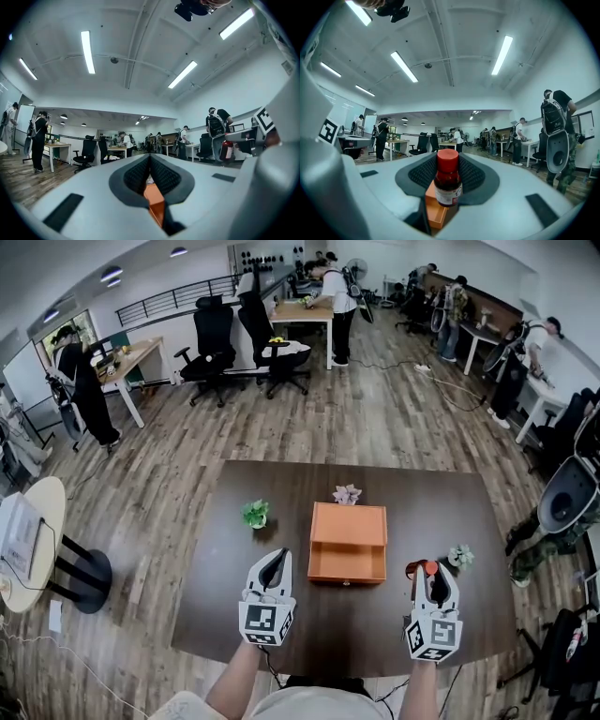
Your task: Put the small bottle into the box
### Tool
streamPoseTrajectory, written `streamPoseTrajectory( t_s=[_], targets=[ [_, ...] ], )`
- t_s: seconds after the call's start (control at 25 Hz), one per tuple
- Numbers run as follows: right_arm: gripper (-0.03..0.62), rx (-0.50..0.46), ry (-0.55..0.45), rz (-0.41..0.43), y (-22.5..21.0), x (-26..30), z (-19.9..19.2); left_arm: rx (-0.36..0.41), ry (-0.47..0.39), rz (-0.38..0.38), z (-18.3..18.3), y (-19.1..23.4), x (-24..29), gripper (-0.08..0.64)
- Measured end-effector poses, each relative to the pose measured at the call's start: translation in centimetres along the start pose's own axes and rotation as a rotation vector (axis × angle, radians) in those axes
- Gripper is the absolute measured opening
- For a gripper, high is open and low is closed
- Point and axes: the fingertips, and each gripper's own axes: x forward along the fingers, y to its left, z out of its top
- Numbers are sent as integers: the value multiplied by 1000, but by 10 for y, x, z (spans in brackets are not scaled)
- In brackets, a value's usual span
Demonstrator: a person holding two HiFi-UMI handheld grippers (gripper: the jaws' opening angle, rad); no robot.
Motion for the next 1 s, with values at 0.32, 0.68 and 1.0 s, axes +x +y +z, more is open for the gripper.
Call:
streamPoseTrajectory(
  t_s=[0.32, 0.68, 1.0],
  targets=[
    [140, 7, 33, 45, 7, 16, -14, 1, 33, 22, -14, 2, 0, 3],
    [140, 18, 108, 167, 47, 56, -48, -3, 99, 56, -41, 15, -6, 3],
    [140, 7, 210, 308, 96, 89, -90, -41, 190, 136, -73, 26, -35, 3]
  ],
)
